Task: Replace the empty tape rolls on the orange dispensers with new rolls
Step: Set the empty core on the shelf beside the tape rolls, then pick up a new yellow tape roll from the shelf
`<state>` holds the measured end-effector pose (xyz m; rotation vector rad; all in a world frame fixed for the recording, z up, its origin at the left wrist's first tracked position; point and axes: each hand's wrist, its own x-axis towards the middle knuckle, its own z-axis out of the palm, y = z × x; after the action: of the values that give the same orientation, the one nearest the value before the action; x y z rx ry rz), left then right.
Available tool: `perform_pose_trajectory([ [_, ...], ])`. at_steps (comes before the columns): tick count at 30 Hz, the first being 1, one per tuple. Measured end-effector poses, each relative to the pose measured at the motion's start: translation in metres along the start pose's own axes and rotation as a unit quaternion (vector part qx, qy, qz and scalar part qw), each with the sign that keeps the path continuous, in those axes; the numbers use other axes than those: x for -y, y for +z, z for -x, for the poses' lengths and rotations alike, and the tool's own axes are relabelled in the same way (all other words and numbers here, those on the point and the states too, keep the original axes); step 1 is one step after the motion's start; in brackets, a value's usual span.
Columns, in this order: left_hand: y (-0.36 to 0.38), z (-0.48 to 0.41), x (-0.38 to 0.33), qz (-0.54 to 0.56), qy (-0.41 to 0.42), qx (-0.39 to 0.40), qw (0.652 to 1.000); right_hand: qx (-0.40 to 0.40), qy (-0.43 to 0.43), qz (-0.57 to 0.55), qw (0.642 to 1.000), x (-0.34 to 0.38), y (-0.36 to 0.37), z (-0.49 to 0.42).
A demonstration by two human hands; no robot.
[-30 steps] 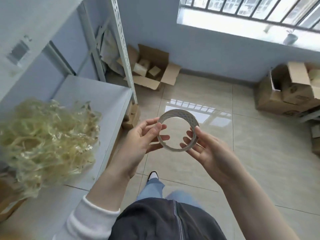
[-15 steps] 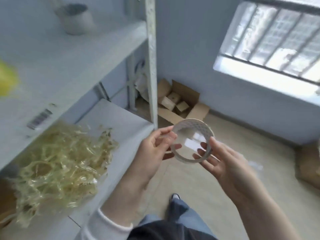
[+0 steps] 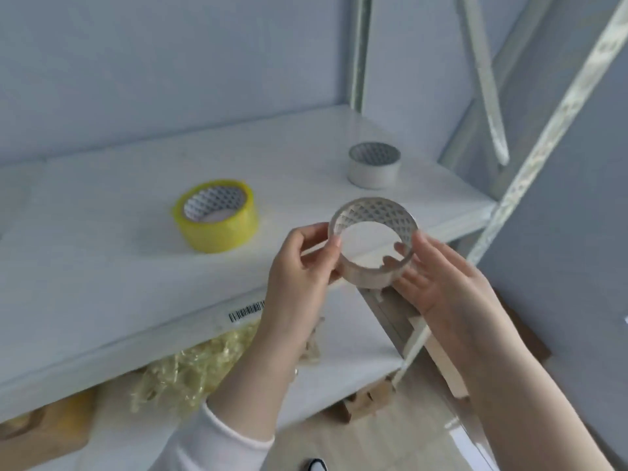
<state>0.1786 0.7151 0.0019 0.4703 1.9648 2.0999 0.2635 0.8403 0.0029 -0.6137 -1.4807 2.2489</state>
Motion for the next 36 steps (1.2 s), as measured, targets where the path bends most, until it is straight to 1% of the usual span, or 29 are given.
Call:
perform_pose_trajectory([
  [2, -0.009, -0.029, -0.001, -0.002, 0.01, -0.018, 1.0, 0.032, -0.012, 0.022, 0.999, 0.006, 0.019, -0.034],
  [4, -0.016, -0.055, 0.002, -0.026, 0.016, -0.025, 0.999, 0.039, -0.018, 0.049, 0.998, 0.007, 0.035, -0.064],
  [6, -0.022, -0.076, 0.005, -0.072, 0.015, -0.021, 0.997, 0.026, -0.022, 0.095, 0.995, 0.004, 0.047, -0.09],
  [9, -0.023, -0.099, 0.01, -0.121, 0.017, -0.009, 0.992, -0.014, -0.031, 0.16, 0.986, -0.001, 0.058, -0.123],
  [12, -0.022, -0.114, 0.01, -0.134, -0.003, -0.013, 0.991, -0.016, -0.037, 0.228, 0.973, -0.001, 0.064, -0.145],
  [17, -0.022, -0.129, 0.014, -0.158, -0.034, -0.022, 0.987, 0.035, -0.071, 0.347, 0.935, -0.005, 0.069, -0.163],
  [20, -0.02, -0.133, 0.011, -0.163, -0.039, -0.032, 0.985, 0.038, -0.091, 0.385, 0.917, -0.008, 0.074, -0.168],
  [21, -0.019, -0.134, 0.009, -0.181, -0.036, -0.04, 0.982, 0.04, -0.091, 0.396, 0.913, -0.008, 0.075, -0.169],
  [23, -0.018, -0.13, 0.002, -0.233, -0.005, -0.051, 0.971, 0.048, -0.096, 0.421, 0.9, -0.006, 0.077, -0.167],
  [25, -0.026, -0.114, -0.009, -0.249, 0.067, -0.097, 0.961, 0.05, -0.113, 0.453, 0.883, -0.001, 0.076, -0.156],
  [26, -0.035, -0.106, -0.015, -0.261, 0.109, -0.13, 0.95, 0.046, -0.137, 0.46, 0.876, 0.003, 0.075, -0.147],
  [27, -0.046, -0.098, -0.019, -0.303, 0.151, -0.163, 0.927, 0.046, -0.172, 0.452, 0.874, 0.009, 0.076, -0.137],
  [28, -0.06, -0.092, -0.022, -0.374, 0.169, -0.185, 0.893, 0.051, -0.207, 0.431, 0.877, 0.015, 0.079, -0.127],
  [29, -0.073, -0.088, -0.022, -0.44, 0.156, -0.188, 0.864, 0.065, -0.231, 0.408, 0.881, 0.02, 0.083, -0.121],
  [30, -0.083, -0.085, -0.024, -0.499, 0.106, -0.174, 0.842, 0.086, -0.238, 0.387, 0.887, 0.022, 0.086, -0.119],
  [31, -0.089, -0.084, -0.023, -0.55, 0.043, -0.154, 0.82, 0.107, -0.234, 0.373, 0.892, 0.021, 0.09, -0.12],
  [32, -0.091, -0.084, -0.022, -0.585, 0.0, -0.14, 0.799, 0.126, -0.219, 0.367, 0.895, 0.018, 0.094, -0.123],
  [33, -0.091, -0.086, -0.018, -0.599, -0.007, -0.132, 0.79, 0.143, -0.2, 0.368, 0.896, 0.014, 0.099, -0.126],
  [34, -0.091, -0.086, -0.016, -0.599, 0.008, -0.124, 0.791, 0.161, -0.183, 0.372, 0.896, 0.01, 0.103, -0.129],
  [36, -0.091, -0.085, -0.015, -0.542, 0.062, -0.141, 0.826, 0.199, -0.147, 0.382, 0.891, 0.001, 0.111, -0.133],
])
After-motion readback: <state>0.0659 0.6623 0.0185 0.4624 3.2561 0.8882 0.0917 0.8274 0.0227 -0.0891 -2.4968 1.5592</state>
